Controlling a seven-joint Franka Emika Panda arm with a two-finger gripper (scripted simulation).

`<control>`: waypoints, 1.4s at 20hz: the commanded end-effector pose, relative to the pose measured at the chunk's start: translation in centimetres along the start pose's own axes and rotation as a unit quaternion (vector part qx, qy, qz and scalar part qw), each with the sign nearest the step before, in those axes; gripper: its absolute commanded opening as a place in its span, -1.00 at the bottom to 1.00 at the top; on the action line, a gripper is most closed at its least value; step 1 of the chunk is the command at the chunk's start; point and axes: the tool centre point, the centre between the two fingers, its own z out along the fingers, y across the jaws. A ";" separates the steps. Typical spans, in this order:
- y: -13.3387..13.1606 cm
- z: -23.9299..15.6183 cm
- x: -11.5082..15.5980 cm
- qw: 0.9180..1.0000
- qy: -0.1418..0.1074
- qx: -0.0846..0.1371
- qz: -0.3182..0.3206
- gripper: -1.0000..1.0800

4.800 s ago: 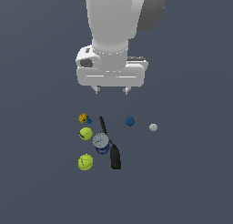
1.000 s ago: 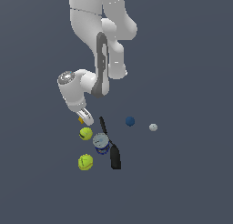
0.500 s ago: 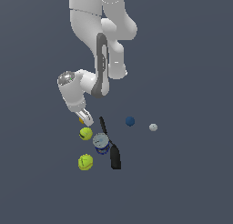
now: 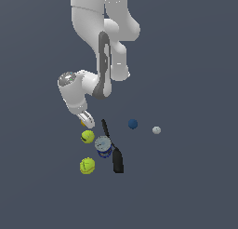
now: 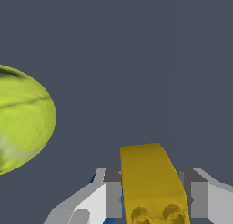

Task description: Pick up a designated object from a clutter of objects.

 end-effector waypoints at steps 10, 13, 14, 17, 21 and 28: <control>-2.0 -5.9 2.0 1.000 -0.001 -0.001 0.001 -1.00; -2.8 -8.4 2.8 1.000 -0.001 -0.002 0.001 -1.00; -3.1 -9.3 3.1 1.000 -0.001 -0.003 0.001 -1.00; -4.0 -11.9 4.1 1.000 -0.002 -0.003 0.001 -1.00; -5.2 -15.5 5.3 1.000 -0.003 -0.004 0.001 -1.00; -7.5 -21.6 7.6 1.000 -0.005 -0.004 0.001 -1.00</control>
